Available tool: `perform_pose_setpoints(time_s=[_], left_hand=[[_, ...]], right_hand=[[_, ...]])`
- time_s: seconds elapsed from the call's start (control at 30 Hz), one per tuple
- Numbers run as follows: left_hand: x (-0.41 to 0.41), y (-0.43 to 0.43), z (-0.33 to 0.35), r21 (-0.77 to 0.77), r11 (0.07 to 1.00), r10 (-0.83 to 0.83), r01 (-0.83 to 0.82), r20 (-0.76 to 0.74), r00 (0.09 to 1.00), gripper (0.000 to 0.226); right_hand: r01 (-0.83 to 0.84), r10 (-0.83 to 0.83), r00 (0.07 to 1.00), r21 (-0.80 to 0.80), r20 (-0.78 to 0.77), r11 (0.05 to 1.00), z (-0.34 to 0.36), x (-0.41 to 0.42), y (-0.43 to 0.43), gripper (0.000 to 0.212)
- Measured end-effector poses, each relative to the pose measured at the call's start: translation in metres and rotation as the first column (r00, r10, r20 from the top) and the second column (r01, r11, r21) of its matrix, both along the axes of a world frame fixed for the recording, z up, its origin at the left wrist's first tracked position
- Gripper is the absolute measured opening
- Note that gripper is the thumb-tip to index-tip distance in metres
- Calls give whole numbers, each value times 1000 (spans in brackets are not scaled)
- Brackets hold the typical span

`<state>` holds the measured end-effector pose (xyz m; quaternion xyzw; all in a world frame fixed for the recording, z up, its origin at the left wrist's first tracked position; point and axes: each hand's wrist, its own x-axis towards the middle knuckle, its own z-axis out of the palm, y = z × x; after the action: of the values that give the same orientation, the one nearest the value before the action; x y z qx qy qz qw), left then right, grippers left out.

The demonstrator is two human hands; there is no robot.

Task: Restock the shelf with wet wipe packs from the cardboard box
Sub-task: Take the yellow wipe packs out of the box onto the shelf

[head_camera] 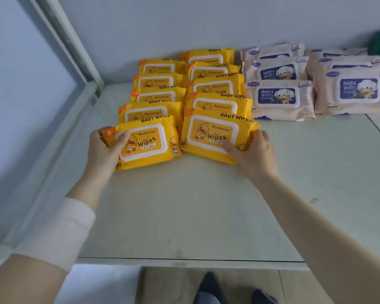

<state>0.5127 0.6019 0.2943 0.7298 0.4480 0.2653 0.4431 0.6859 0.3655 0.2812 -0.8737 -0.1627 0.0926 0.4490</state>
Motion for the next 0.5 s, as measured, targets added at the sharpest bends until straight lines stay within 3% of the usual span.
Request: perform_pose_setpoints(time_s=[0.1, 0.17, 0.27, 0.37, 0.5], left_hand=[[3, -13, 6, 180, 982, 68, -61, -33, 997, 78], [14, -34, 17, 389, 921, 37, 15, -127, 991, 78], [56, -90, 38, 658, 690, -104, 301, -322, 941, 61], [119, -181, 65, 641, 376, -251, 669, -624, 740, 50], [190, -349, 90, 377, 56, -382, 924, -847, 369, 45]], right_hand=[[19, -20, 1000, -56, -16, 998, 8, 1, -6, 100], [-18, 18, 1000, -95, 0, 995, 16, 2, -22, 99], [-58, 91, 988, -246, 128, 968, 24, 8, -70, 84], [-46, 173, 951, -437, 256, 898, 36, 22, -150, 75], [64, 183, 945, -703, 270, 708, 52, 39, -294, 63]])
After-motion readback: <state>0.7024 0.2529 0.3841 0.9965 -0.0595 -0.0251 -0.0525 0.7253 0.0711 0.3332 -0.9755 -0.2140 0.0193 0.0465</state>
